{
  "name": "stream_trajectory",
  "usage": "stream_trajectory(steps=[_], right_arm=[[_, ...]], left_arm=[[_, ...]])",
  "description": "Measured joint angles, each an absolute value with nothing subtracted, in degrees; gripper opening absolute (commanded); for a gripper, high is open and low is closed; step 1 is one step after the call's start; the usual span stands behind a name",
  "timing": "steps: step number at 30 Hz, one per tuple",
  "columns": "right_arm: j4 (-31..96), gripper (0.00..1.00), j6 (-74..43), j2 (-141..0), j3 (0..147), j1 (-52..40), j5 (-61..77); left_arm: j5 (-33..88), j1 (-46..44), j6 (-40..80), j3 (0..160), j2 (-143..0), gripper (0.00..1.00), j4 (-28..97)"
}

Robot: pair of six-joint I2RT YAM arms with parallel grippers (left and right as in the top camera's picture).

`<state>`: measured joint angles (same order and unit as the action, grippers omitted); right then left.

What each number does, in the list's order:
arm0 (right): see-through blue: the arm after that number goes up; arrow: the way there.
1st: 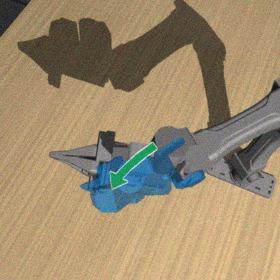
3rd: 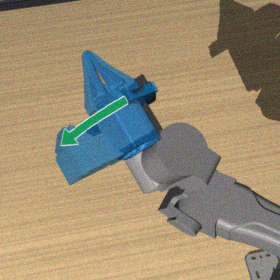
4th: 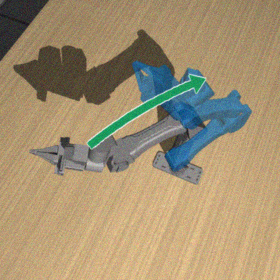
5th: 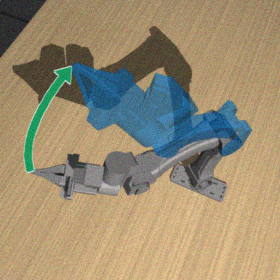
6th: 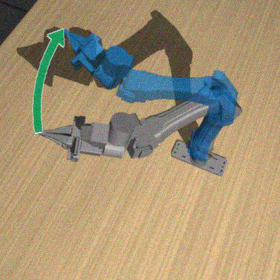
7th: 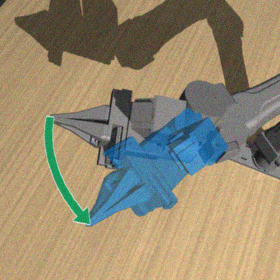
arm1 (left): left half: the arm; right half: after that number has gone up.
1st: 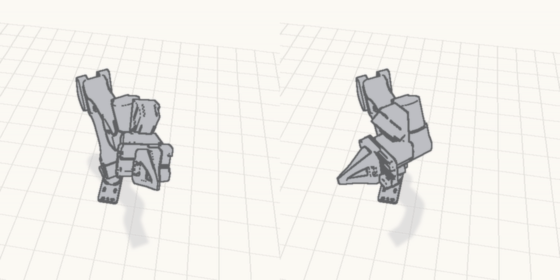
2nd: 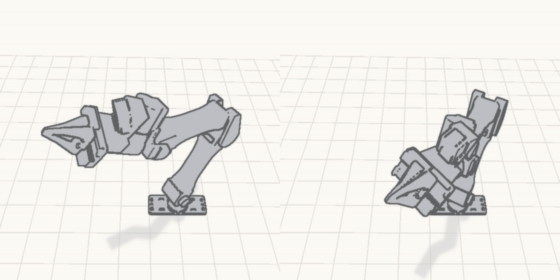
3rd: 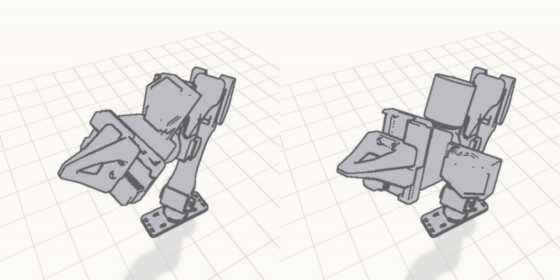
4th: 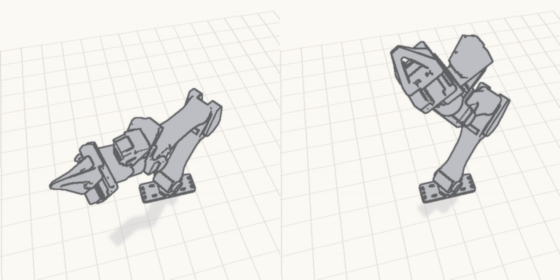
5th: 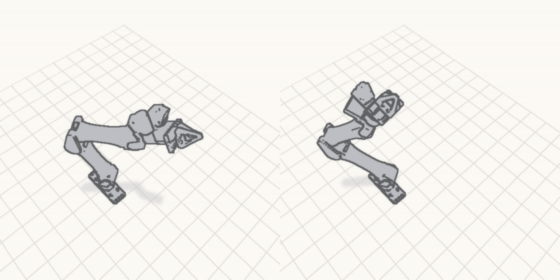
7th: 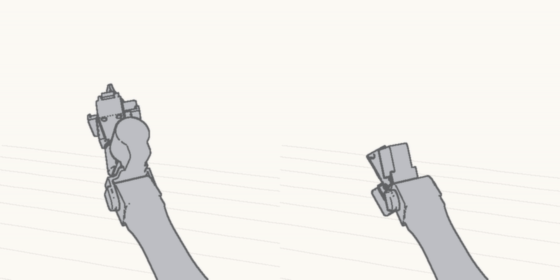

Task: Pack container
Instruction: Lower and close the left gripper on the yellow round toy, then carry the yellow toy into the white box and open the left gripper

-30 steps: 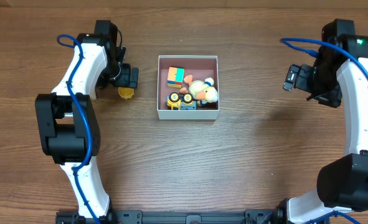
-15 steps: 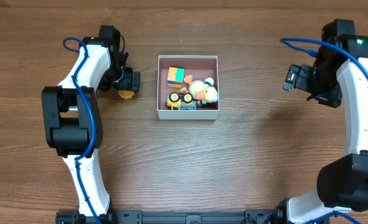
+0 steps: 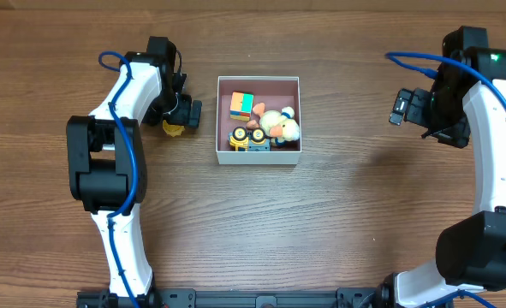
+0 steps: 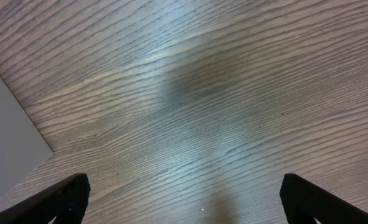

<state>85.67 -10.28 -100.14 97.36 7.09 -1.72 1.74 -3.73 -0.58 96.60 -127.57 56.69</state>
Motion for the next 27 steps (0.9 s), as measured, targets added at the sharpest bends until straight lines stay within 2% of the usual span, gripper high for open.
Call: stream_trajectory(steps=[10,12,14,15,19,21,22,25,27], right_arm=[[85.65,1.0,-10.28,-100.14,97.36,7.09,-1.74],[85.62,1.0,-10.28,-100.14,97.38,7.09,-1.72],[85.65,1.0,-10.26,-100.14,97.36,7.09,-1.69],[85.65,1.0,-10.24,-100.14,97.36,7.09,-1.72],[85.67,1.0,-10.26,-100.14,97.36,7.09,-1.72],[85.62,1.0,-10.28,-100.14,97.36,7.09,-1.72],[85.65,1.0,-10.26,-100.14,97.36,7.09,-1.72],[85.65,1.0,-10.26,-100.14,97.36,7.09,-1.69],[85.67,1.0,-10.28,-100.14,97.38,7.09,-1.72]], left_arm=[[1.69,-3.73,-0.58,96.6,-127.57,1.0,57.12],[1.69,-3.73,-0.58,96.6,-127.57,0.83,57.19],[1.72,-3.73,-0.56,96.6,-127.59,0.58,57.23],[1.74,-3.73,-0.86,96.6,-127.59,0.52,57.25],[1.74,-3.73,-1.5,96.6,-127.63,0.56,57.25],[1.74,-3.73,-1.45,96.6,-127.63,0.46,57.25],[1.76,-3.73,-1.52,96.62,-127.63,0.44,57.28],[1.89,-3.73,-1.54,96.75,-127.63,0.48,57.32],[1.89,-3.73,-1.63,96.75,-127.63,0.46,57.32]])
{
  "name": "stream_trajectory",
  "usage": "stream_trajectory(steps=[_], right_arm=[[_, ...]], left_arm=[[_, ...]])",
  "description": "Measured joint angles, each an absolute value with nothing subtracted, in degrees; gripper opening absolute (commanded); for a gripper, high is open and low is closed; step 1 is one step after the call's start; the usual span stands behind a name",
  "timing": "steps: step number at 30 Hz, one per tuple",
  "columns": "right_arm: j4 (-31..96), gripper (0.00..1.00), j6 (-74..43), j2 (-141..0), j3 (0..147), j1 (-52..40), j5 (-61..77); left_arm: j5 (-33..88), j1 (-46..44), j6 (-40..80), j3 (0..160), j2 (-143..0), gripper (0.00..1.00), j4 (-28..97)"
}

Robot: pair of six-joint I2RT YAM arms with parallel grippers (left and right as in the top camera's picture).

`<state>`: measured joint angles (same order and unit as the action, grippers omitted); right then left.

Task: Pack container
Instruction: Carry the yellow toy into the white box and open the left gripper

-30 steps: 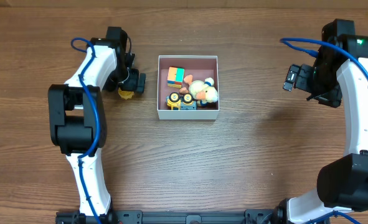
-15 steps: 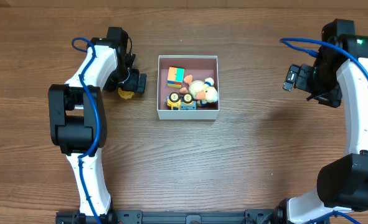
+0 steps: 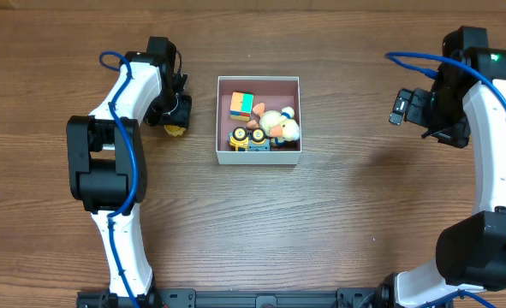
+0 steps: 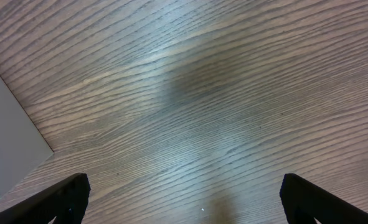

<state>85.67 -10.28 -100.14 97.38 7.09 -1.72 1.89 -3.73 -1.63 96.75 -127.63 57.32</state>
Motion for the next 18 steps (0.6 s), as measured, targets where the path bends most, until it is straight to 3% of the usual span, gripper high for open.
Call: stream_trajectory(steps=[10,18], right_arm=[[85.62,1.0,-10.28,-100.14,97.36,7.09,-1.72],[85.62,1.0,-10.31,-100.14,97.38,7.09,-1.72]], left_arm=[[1.89,-3.73,-1.63,100.22,-127.96,0.47,62.92],[4.62,-3.75,-1.63,117.4,-128.44,0.48,74.61]])
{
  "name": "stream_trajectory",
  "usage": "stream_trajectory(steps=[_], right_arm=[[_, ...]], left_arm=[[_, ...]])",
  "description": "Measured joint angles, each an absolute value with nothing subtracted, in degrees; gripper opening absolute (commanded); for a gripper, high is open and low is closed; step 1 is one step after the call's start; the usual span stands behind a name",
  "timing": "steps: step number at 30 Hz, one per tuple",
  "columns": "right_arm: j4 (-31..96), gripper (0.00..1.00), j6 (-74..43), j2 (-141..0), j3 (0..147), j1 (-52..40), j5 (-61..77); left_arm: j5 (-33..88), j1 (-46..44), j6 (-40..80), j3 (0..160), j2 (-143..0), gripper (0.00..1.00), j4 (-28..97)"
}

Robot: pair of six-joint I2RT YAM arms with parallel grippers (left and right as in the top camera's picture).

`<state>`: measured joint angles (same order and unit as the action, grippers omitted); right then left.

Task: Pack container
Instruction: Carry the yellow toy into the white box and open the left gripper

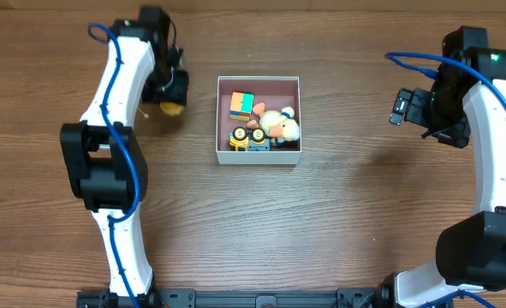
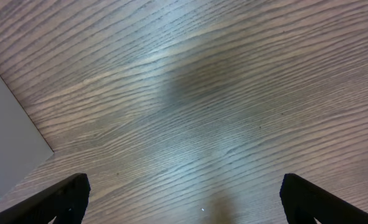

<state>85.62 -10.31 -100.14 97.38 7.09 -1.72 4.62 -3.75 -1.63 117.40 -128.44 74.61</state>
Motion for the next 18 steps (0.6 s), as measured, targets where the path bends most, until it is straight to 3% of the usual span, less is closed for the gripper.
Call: stream_trajectory(steps=[7,18], right_arm=[[85.65,1.0,-10.26,-100.14,97.36,7.09,-1.69],[85.62,1.0,-10.24,-100.14,97.36,7.09,-1.72]], left_arm=[[10.04,-5.87,-1.96,128.16,-128.44,0.47,80.84],[12.97,-20.97,-3.42,128.7,-128.44,0.45,76.77]])
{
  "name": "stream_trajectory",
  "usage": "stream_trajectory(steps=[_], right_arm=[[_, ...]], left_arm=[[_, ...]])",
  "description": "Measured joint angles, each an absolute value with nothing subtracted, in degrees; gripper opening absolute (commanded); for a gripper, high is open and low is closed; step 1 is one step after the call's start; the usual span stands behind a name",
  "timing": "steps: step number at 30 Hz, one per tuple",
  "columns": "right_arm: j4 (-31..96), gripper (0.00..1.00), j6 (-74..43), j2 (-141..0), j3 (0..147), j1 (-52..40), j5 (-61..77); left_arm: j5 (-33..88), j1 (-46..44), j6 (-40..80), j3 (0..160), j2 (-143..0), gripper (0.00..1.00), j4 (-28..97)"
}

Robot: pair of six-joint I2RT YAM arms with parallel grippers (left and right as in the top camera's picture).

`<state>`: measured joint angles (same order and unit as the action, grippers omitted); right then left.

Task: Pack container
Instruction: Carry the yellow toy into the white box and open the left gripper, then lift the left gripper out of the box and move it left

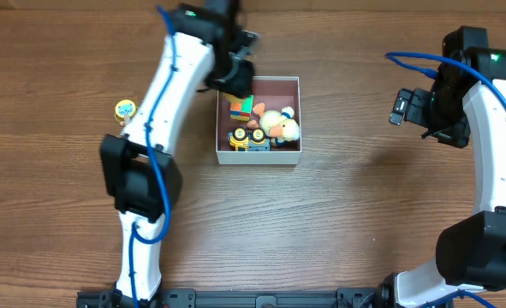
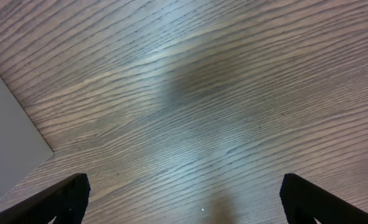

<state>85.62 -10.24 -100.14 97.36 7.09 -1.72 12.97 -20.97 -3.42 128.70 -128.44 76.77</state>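
The white container [image 1: 221,156] stands mid-table, holding an orange-and-teal block [image 1: 241,106], a toy car with yellow wheels [image 1: 247,138] and a plush duck [image 1: 280,125]. My left gripper [image 1: 235,81] hangs over the container's far left corner; the overhead view does not show how its jaws stand or whether they hold anything. A small round yellow toy [image 1: 125,109] lies on the table to the left. My right gripper [image 2: 184,205] is open over bare wood right of the container, with nothing between its fingers [image 2: 68,196].
A white corner of the container [image 2: 9,137] shows at the left of the right wrist view. The left arm's white links [image 1: 171,85] stretch over the table from the near left edge to the container. The right arm [image 1: 492,111] stands along the right edge.
My left gripper was left of the container over a yellow thing; now it is over the container's far left corner. A round yellow toy shows further left. The right arm has not moved.
My left gripper was low beside a yellow thing left of the container, then close over it, then a little farther back with the yellow thing just beneath it. Now it is over the container. The right gripper stayed open and still throughout.
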Motion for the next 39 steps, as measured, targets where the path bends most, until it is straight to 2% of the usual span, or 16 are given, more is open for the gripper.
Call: stream_trajectory(steps=[3,6,7,8,10,14,15,16,28,34,39], right_arm=[[85.65,1.0,-10.26,-100.14,97.36,7.09,-1.72],[85.6,1.0,-10.28,-100.14,97.36,7.09,-1.74],[85.65,1.0,-10.28,-100.14,97.36,7.09,-1.72],[85.65,1.0,-10.26,-100.14,97.36,7.09,-1.69],[85.62,1.0,-10.26,-100.14,97.36,7.09,-1.72],[85.62,1.0,-10.26,-100.14,97.36,7.09,-1.72],[85.65,1.0,-10.28,-100.14,97.36,7.09,-1.72],[85.65,1.0,-10.28,-100.14,97.36,7.09,-1.74],[85.65,1.0,-10.26,-100.14,97.36,7.09,-1.72],[85.6,1.0,-10.26,-100.14,97.36,7.09,-1.69],[85.6,1.0,-10.31,-100.14,97.38,7.09,-1.72]], left_arm=[[13.1,-24.67,-3.49,128.73,-128.44,0.45,74.39],[12.45,-26.7,-3.57,128.73,-128.44,0.52,72.95],[11.94,-27.18,-3.6,128.73,-128.44,0.56,72.49],[11.57,-27.51,-3.55,128.73,-128.44,0.68,72.03],[11.11,-27.7,-4.03,128.73,-128.44,0.71,71.29],[9.98,-27.33,-4.34,128.75,-128.44,0.84,69.87],[9.69,-27.22,-4.4,128.75,-128.44,0.97,69.73],[9.56,-26.98,-4.54,128.75,-128.44,1.0,69.56],[7.64,-23.4,-3.01,128.75,-128.33,1.0,71.13],[-6.96,-21.02,10.55,128.77,-123.46,1.0,82.0],[-16.19,-13.32,19.18,129.58,-112.92,1.0,92.64]])
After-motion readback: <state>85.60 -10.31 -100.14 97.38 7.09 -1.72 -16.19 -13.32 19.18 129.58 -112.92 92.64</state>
